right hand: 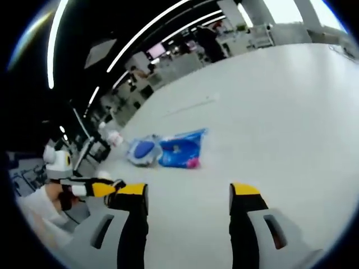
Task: Arrange the tabletop items into an orderly group along one side of the table until the central work area is clear of visible clutter.
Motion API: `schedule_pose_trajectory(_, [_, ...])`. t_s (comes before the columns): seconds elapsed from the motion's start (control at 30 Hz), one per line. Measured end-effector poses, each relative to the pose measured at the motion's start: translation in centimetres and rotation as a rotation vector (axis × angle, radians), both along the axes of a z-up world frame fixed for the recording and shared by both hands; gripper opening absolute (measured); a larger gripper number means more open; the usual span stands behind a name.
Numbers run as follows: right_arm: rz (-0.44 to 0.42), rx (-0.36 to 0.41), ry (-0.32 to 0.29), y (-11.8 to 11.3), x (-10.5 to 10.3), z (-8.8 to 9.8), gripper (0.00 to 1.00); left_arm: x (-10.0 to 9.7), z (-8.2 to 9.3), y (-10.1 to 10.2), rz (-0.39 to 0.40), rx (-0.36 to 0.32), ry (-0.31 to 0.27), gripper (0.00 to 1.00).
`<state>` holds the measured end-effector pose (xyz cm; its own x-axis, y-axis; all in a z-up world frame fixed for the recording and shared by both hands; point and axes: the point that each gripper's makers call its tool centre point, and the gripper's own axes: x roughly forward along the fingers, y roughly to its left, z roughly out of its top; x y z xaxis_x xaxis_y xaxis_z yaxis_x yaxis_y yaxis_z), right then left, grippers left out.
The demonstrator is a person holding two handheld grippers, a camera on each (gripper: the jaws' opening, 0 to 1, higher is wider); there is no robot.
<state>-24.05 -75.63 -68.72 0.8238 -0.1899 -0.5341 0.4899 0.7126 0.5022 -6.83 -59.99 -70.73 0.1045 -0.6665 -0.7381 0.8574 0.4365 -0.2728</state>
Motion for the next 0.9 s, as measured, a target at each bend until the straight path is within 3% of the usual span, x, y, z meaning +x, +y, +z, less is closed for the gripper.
schedule_pose_trajectory(0.23, [-0.006,0.029,0.016,0.6,-0.9,-1.1,0.54,1.7,0.3,1.6,0.056,-0.012,-0.017,0.59])
schedule_pose_trajectory(0.4, [-0.012,0.053,0.003,0.6,-1.0,-1.1,0.54,2.3,-0.1,2.9,0.124,-0.023,0.023,0.59])
schedule_pose_trajectory(0.6, [0.007,0.063,0.004,1.1,-1.2,-1.2,0.52,1.7,-0.9,4.1,0.147,-0.001,0.034,0.58])
schedule_pose_trajectory(0.77, [-0.013,0.144,-0.025,1.6,-1.3,-1.7,0.47,1.4,-1.4,4.4,0.167,-0.002,0.053,0.58])
schedule_pose_trajectory(0.9, [-0.009,0.140,-0.018,1.7,-1.2,-1.7,0.47,1.3,-1.7,4.2,0.138,0.014,0.041,0.57])
